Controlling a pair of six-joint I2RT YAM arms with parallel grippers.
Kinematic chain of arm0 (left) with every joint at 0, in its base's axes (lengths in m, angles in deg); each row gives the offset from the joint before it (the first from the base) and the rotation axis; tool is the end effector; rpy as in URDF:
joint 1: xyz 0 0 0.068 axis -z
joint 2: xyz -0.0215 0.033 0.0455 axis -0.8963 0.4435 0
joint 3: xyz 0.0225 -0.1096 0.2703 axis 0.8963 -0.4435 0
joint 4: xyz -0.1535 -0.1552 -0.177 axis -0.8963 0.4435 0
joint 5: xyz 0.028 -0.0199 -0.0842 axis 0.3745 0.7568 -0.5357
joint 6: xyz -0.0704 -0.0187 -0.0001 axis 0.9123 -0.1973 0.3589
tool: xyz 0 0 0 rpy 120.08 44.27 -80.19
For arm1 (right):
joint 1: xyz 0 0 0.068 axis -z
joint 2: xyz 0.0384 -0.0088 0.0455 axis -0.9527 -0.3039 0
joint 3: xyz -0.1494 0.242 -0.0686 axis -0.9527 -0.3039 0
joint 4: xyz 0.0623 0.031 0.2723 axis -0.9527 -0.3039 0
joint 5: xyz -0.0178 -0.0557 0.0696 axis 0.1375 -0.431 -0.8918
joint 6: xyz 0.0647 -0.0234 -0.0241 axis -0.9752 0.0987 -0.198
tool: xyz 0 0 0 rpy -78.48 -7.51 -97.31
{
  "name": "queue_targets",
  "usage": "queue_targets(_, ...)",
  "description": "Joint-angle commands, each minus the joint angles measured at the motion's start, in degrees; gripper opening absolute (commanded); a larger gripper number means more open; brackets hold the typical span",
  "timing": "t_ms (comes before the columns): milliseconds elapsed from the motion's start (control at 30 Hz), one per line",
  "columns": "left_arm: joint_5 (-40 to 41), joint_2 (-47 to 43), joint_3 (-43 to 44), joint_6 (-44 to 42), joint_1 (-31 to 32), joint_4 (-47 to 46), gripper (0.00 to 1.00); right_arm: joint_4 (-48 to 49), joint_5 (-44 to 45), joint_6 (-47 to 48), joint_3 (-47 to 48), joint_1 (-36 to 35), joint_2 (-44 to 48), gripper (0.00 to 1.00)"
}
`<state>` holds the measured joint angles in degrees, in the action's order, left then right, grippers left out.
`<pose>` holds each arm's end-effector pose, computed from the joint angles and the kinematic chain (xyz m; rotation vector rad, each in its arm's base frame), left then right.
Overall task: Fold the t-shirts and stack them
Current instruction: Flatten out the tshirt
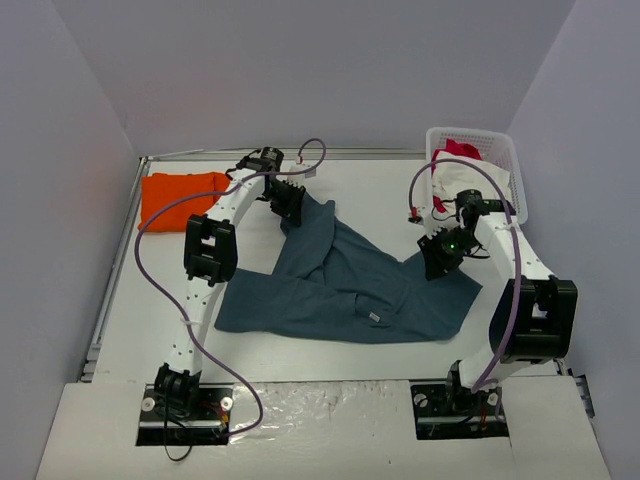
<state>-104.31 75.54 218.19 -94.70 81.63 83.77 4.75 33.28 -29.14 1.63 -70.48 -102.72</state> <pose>0.5453 -0.2173 0.1734 0.8572 2.4290 -0.9543 0.3283 0.0206 0.2378 -1.0443 2.3515 0.4696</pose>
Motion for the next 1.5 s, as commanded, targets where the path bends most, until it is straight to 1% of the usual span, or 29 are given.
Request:
queue_targets(0, -1.4, -1.9, 0.3, -0.7, 0.3, 2.2, 0.02, -1.0, 2.1, -0.5, -1.0, -0.2, -1.4, 0.10)
queue_targets(33, -0.9, -2.6, 0.1, -0.9, 0.3, 2.4, 0.02, -0.2, 2.8, -0.5, -1.3, -0.2, -2.3, 0.03)
queue_targets(67, -0.7, -3.1, -0.2, -0.9, 0.2, 2.4, 0.02, 0.4, 3.5, -0.9, -1.7, -0.2, -2.8, 0.00)
queue_targets(300, 1.6, -9.3, -4.3, -2.2, -1.1, 2.6, 0.02, 3.8, 8.0, -2.3, -2.3, -0.7, -9.2, 0.00)
queue_targets(600, 1.2, -16.2, -10.2, -3.1, -3.5, 3.5, 0.02, 5.9, 10.2, -5.2, 2.8, -1.5, -18.0, 0.00)
queue_targets(633, 1.1, -17.0, -10.7, -3.3, -3.9, 3.9, 0.02, 6.1, 10.5, -5.5, 3.0, -3.0, -19.4, 0.00)
queue_targets(733, 1.1, -18.8, -12.9, -4.6, -4.5, 4.7, 0.02, 7.1, 11.7, -6.9, 4.6, -3.7, -22.4, 0.00)
queue_targets(900, 1.0, -22.3, -18.1, -6.2, -5.7, 4.6, 0.02, 7.6, 12.8, -8.4, 8.1, -3.8, -27.4, 0.00)
queue_targets(1033, 1.1, -25.2, -21.8, -7.9, -7.5, 4.9, 0.03, 7.6, 13.8, -9.6, 10.7, -4.2, -30.1, 0.00)
queue_targets(1233, 0.4, -30.7, -28.8, -11.0, -12.2, 6.0, 0.03, 7.3, 15.8, -11.1, 16.4, -5.3, -34.4, 0.00)
queue_targets(1367, 0.7, -36.3, -34.3, -15.5, -16.0, 8.5, 0.03, 6.6, 16.4, -12.7, 21.4, -6.4, -38.0, 0.00)
queue_targets(1467, 0.6, -40.5, -39.5, -19.3, -17.5, 11.0, 0.03, 6.1, 16.2, -13.4, 25.7, -6.9, -39.9, 0.00)
